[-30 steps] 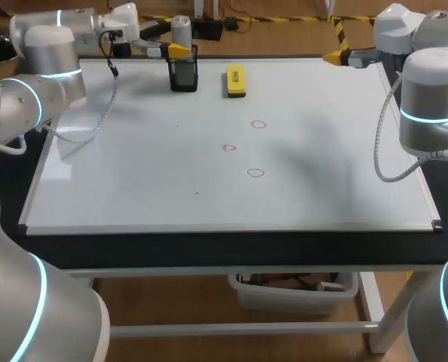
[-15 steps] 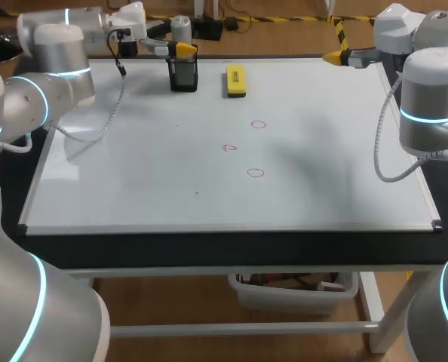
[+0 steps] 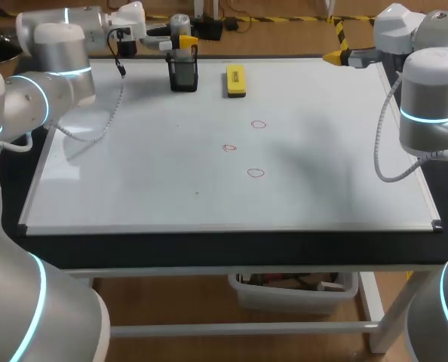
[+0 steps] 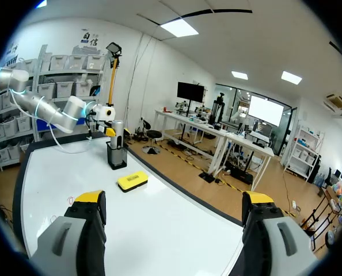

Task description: Pick up the inspection probe, press it on each red-marked spot on the whiteboard one by one, put down the probe, pick up the eraser, and wipe off all the red marks.

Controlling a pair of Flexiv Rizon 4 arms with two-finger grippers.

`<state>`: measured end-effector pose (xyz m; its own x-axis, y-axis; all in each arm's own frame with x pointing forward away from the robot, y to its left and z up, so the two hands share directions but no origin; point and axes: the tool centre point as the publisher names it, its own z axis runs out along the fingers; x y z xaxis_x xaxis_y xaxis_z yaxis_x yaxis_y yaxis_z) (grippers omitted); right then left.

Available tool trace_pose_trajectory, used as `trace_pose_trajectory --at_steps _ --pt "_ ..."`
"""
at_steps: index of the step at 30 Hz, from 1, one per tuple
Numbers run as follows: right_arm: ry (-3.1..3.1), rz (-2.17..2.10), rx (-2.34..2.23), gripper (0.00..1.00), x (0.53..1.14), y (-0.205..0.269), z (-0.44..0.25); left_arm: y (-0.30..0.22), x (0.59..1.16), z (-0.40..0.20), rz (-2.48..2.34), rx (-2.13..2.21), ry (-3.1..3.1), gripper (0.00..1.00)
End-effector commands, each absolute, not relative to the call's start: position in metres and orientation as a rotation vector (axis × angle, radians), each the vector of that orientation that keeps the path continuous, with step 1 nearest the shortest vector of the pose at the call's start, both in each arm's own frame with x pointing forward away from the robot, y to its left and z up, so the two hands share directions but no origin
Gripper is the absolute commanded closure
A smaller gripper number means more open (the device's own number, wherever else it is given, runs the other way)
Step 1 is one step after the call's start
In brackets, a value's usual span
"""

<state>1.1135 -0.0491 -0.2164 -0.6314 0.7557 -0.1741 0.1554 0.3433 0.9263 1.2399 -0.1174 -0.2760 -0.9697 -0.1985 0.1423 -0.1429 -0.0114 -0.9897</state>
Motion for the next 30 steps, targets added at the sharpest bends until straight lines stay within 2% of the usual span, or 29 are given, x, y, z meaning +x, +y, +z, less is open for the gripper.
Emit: trace_pose_trajectory --at_steps 1,30 --pt "2.011 1.291 0.793 0.00 1.114 -0.049 -0.217 -0.116 1.248 -0.278 -2.306 -0.141 2.278 1.00" --pt "2.011 1.291 0.793 0.00 1.114 -0.049 -0.217 -0.111 1.224 -0.180 -2.240 0.019 2.253 1.00"
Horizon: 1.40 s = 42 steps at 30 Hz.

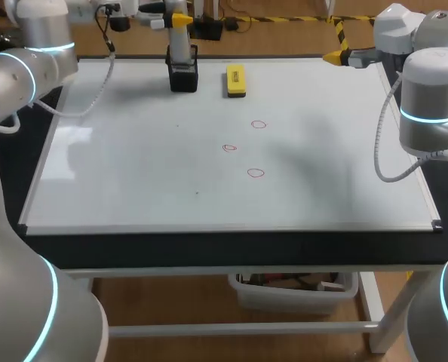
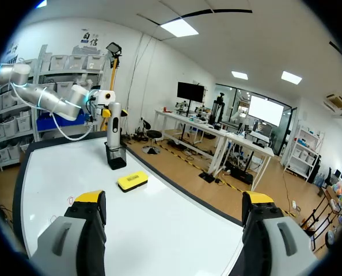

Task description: Pick up the inspection probe, press it on each red-marked spot on the whiteboard one by one, put down the probe, pick up the eraser, and wipe off all the red marks.

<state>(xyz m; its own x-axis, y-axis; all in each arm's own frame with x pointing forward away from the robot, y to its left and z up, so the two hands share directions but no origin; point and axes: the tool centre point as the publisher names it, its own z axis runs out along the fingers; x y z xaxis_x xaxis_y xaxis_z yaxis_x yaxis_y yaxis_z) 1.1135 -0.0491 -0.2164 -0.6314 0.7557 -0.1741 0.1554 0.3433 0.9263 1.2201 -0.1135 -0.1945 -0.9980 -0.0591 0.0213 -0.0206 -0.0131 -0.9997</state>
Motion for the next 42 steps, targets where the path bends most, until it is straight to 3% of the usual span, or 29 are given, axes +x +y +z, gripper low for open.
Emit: trace_pose_trajectory --at_steps 1,17,42 --pt "2.011 1.291 0.793 0.00 1.114 -0.049 -0.217 -0.111 1.223 -0.175 -2.229 0.009 2.250 1.00" --pt "2.011 1.291 0.793 0.00 1.114 -0.049 -0.217 -0.080 1.206 -0.125 -2.210 -0.083 2.134 1.00" --pt "2.011 1.291 0.793 0.00 1.114 -0.049 -0.217 0.031 1.144 -0.164 -2.097 -0.206 2.057 1.00"
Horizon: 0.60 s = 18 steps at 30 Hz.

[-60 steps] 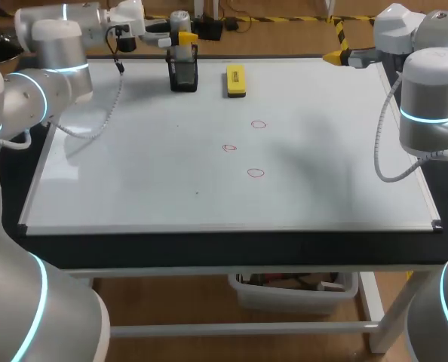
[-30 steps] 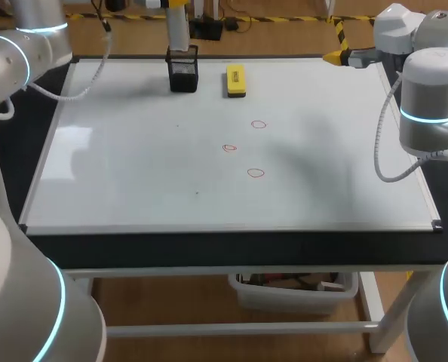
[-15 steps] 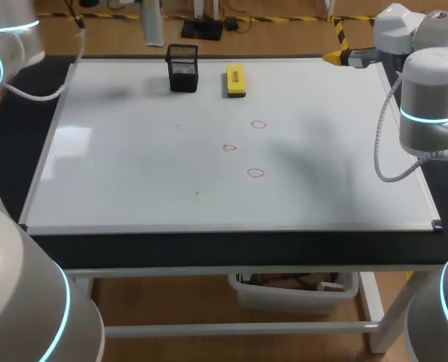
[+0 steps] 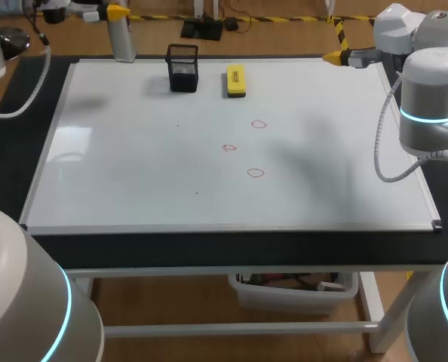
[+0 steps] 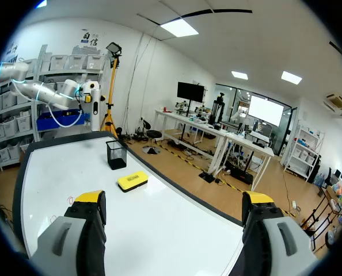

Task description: Pick up the inspection probe, press it on each red-marked spot on the whiteboard one by one, put down the probe, pick up the eraser, and wipe off all the red marks.

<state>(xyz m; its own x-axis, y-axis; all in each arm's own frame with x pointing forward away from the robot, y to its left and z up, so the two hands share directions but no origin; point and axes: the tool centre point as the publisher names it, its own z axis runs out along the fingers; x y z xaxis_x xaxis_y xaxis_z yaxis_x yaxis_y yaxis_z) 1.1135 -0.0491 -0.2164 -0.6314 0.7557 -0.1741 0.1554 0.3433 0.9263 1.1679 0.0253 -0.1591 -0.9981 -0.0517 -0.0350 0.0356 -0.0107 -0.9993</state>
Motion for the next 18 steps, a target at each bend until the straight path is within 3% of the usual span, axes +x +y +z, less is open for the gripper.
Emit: trace_pose_trajectory --at_steps 1,18 --pt "2.011 1.291 0.793 0.00 1.114 -0.049 -0.217 0.033 1.144 -0.167 -2.096 -0.215 2.051 1.00" --pt "2.011 1.291 0.793 0.00 1.114 -0.049 -0.217 0.041 1.148 -0.189 -2.097 -0.273 2.056 1.00"
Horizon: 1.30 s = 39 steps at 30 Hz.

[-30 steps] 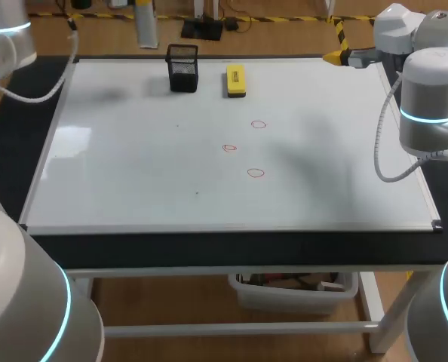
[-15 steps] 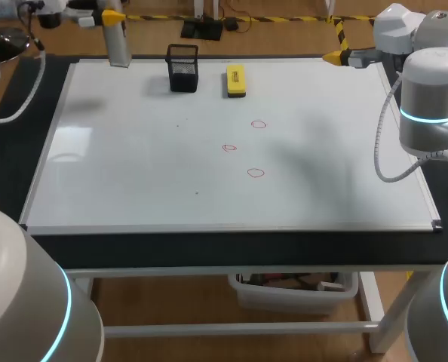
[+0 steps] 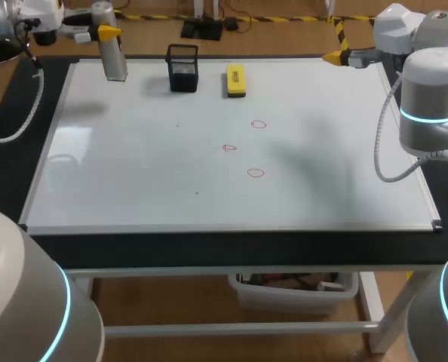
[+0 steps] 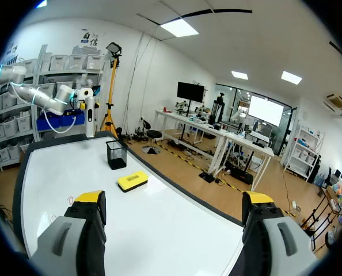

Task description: Pick up the inspection probe, press it on each red-marked spot on the whiteboard one by one, put down the probe, pick up the eraser, and wipe off all the red marks.

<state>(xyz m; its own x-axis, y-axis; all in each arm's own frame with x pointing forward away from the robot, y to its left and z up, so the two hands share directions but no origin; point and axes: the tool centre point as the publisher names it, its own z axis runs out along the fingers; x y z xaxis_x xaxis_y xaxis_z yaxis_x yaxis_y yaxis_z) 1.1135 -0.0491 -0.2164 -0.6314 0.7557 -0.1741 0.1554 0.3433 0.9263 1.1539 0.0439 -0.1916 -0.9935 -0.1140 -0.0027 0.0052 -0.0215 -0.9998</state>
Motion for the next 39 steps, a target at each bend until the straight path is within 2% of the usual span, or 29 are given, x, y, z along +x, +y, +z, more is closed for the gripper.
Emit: trace_pose_trajectory --at_steps 1,13,22,39 --pt "2.011 1.291 0.793 0.00 1.114 -0.049 -0.217 0.041 1.148 -0.189 -2.097 -0.273 2.056 1.00" --pt "2.211 1.369 0.667 0.00 1.143 -0.053 -0.235 0.041 1.148 -0.189 -2.097 -0.273 2.056 1.00" --pt "2.601 1.315 0.308 0.00 1.180 -0.036 -0.255 0.041 1.148 -0.189 -2.097 -0.273 2.056 1.00" --pt "3.021 0.667 -0.580 0.00 1.236 0.027 -0.283 0.041 1.148 -0.189 -2.097 -0.273 2.056 1.00"
